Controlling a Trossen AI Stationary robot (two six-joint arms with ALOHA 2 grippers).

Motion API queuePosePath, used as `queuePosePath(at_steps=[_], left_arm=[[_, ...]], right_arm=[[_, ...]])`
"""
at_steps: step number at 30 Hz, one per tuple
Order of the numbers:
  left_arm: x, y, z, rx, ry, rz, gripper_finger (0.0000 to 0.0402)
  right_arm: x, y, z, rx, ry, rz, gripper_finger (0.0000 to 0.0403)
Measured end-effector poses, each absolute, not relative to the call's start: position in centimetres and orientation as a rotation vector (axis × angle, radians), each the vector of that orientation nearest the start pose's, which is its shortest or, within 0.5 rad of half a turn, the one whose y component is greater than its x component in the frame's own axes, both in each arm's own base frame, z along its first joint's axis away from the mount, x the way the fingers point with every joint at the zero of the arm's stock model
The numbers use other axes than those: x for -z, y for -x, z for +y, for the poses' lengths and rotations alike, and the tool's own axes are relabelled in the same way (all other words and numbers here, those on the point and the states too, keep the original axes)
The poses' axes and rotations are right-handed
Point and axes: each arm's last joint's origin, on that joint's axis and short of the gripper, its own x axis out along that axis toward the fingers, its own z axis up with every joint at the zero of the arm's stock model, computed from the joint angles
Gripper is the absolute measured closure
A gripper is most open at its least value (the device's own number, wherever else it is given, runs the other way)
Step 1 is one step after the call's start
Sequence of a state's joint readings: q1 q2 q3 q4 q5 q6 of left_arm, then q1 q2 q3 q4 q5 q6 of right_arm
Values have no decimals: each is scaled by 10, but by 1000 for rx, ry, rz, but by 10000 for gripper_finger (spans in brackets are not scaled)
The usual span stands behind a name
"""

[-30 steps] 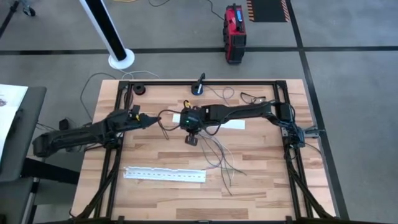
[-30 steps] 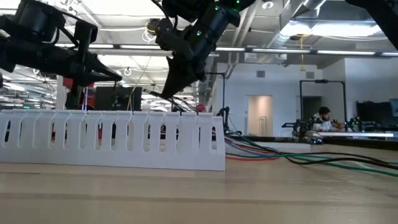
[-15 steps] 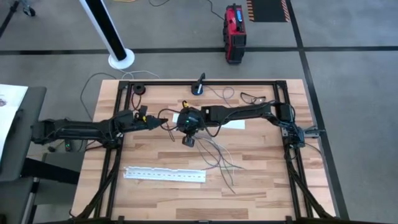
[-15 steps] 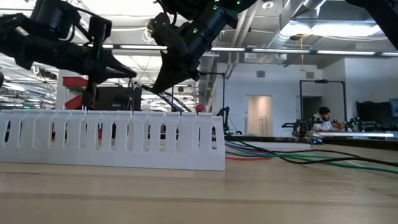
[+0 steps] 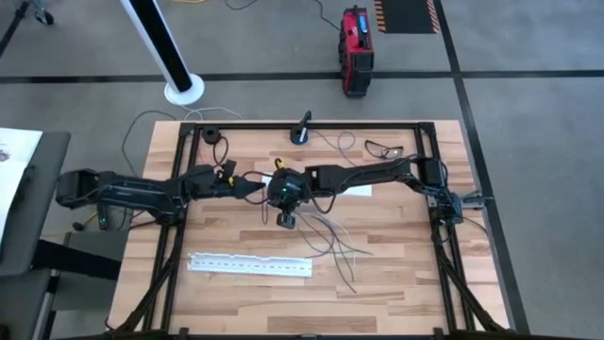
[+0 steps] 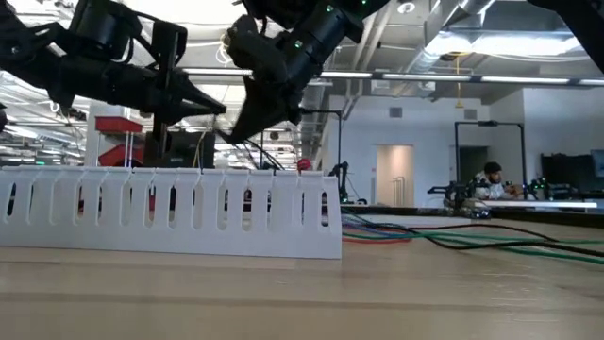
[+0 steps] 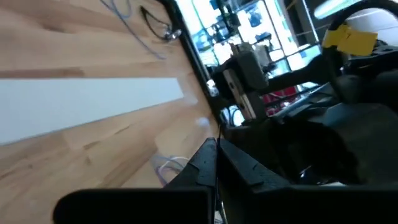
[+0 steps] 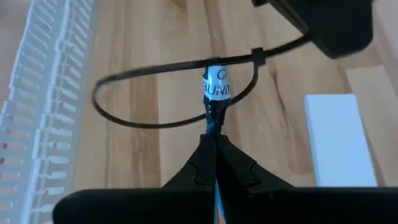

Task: Ziptie cables
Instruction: Wrap the colored cables with the black zip tie

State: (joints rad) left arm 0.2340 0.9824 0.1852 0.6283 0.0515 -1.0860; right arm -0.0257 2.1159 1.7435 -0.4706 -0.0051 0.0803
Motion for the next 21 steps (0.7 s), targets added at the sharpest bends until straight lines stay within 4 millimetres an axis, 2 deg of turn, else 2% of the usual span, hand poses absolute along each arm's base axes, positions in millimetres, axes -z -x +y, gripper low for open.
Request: queuePosePath(at_steps=[9,19,21], left_arm=[[-172,-180,41,-244,1114,61,401],[-158,-186,43,-279,1115,121,401],[-161,-188,43,-269,1098,79,401]], right_arm=[[-210,-459,-17,50,-52,988,403],[-213,-464,-19,33,-52,926,403],[-213,-464,-21,25,-60,927,403]])
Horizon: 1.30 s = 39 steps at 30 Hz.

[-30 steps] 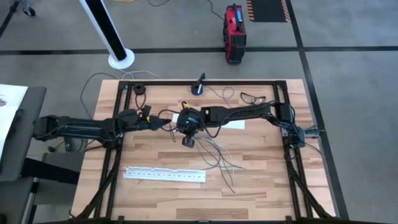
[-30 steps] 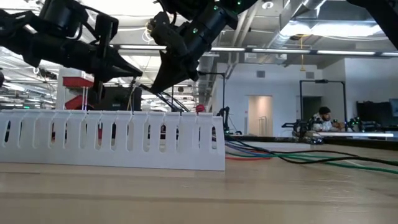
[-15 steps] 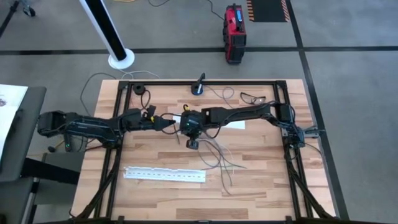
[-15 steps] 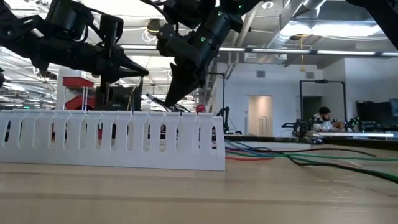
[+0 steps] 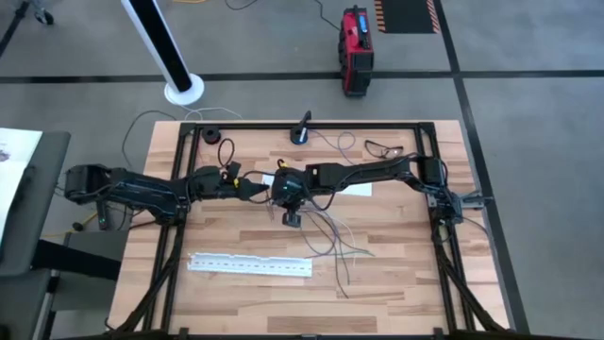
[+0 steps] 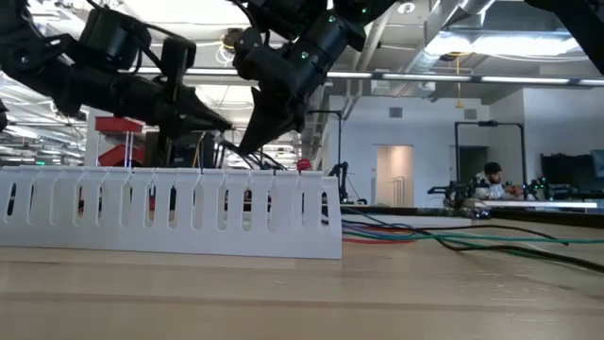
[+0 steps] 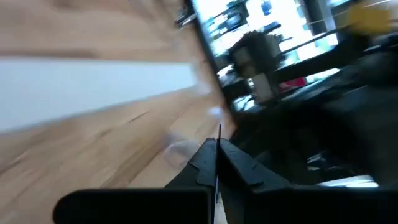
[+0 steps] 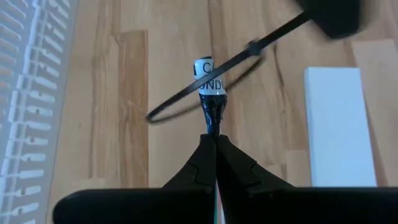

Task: Ziptie cables
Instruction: Wrap the colored cables with the black zip tie

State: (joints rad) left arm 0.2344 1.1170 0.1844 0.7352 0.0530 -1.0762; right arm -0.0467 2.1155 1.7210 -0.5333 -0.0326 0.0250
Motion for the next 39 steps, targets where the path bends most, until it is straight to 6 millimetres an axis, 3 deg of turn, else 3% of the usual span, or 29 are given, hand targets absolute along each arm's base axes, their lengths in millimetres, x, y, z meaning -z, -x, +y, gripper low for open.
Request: queuePosePath(at_steps=[9,15,19,23,29,34,39], left_arm=[[-147,-196,46,-297,1080,107,401],[-155,-214,49,-234,1059,86,401],[-153,-222,49,-202,1055,125,401],[-148,-224,48,-205,1063,157,402],[-144,-225,48,-231,1051,162,402],[-144,-225,49,-263,1020,150,401],[-143,-224,49,-275,1000,151,402]], right_arm=[[-214,-465,-18,-2,-67,913,403],[-186,-478,-12,-100,-108,900,403],[-179,-479,-4,-116,-123,920,394],[-186,-474,-6,-112,-120,939,356],[-223,-466,-19,-83,-140,861,274],[-222,-449,-19,-89,-209,1022,225],[-219,-445,-3,-146,-153,1071,219]])
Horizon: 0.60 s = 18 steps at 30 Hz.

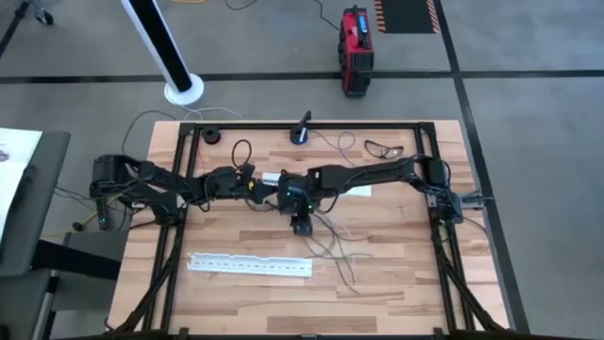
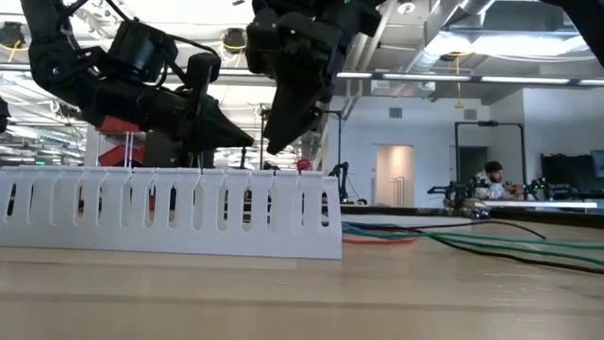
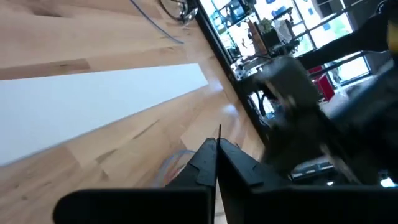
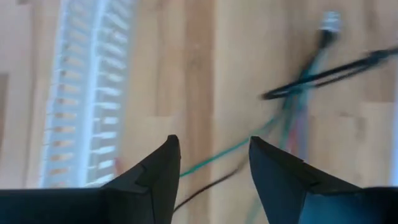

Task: Ziptie cables
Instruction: Wrap the colored cables with the black zip tie

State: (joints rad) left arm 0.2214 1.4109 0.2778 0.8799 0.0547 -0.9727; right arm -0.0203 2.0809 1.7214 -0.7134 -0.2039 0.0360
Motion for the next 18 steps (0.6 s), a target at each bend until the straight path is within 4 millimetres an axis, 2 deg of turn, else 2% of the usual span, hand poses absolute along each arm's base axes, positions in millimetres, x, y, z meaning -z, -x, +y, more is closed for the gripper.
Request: queuePosePath(at_steps=[5,10,14,18], left_arm=[[-140,-223,49,-319,980,177,402],[-135,-224,51,-363,954,196,401],[-131,-232,55,-370,929,218,401],[-124,-241,64,-380,921,253,402]], right_arm=[[-220,-446,5,-146,-122,1065,234],[-234,-453,13,-144,-92,938,253],[-233,-456,19,-125,-68,902,265],[-241,-464,13,-71,-52,796,270]])
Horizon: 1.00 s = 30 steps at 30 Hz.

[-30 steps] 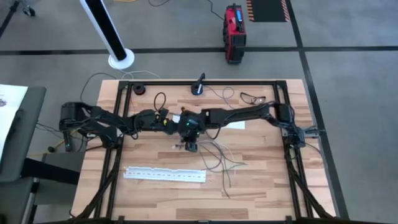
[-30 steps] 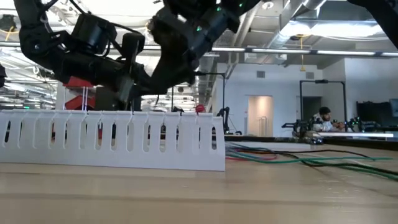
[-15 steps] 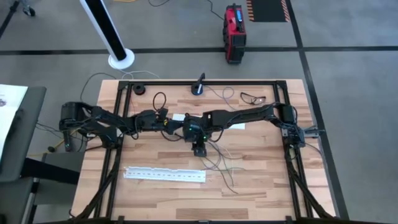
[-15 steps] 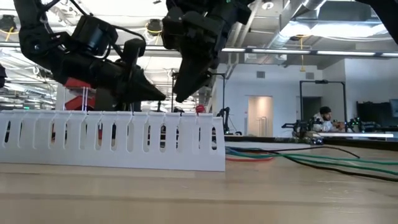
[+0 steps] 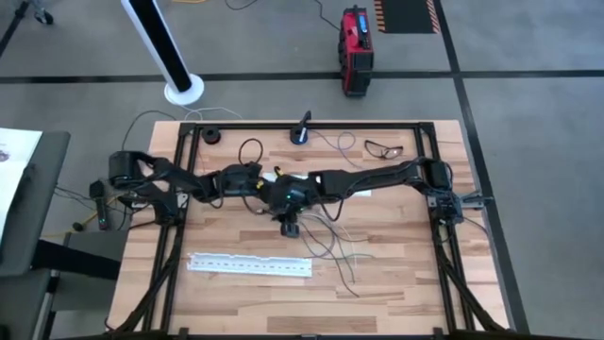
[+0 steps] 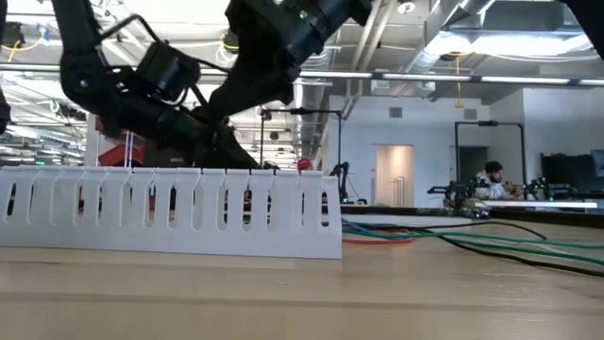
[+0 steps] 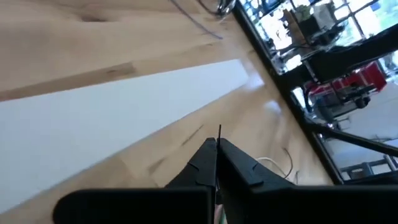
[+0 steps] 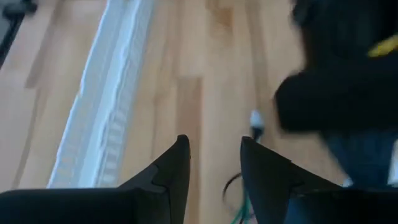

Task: Ziptie cables
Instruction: Wrap the colored cables with the black zip tie

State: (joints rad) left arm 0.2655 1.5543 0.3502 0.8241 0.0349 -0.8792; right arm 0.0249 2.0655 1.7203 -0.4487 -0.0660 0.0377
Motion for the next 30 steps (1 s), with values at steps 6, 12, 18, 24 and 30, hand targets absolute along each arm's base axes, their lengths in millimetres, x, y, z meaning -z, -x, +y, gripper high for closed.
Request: queuePosePath(at_steps=[6,12,18,24,30], left_arm=[[-116,-242,74,-354,926,285,401],[-109,-233,79,-326,932,344,401],[-107,-228,84,-328,925,342,401],[-109,-229,86,-294,892,351,402],[-104,-225,89,-291,875,414,402]], right_arm=[[-229,-470,4,-25,-59,834,271],[-224,-491,1,-27,-47,898,271],[-210,-505,2,-62,-34,971,271],[-188,-522,18,-83,-5,1030,271],[-181,-529,19,-72,66,1067,271]])
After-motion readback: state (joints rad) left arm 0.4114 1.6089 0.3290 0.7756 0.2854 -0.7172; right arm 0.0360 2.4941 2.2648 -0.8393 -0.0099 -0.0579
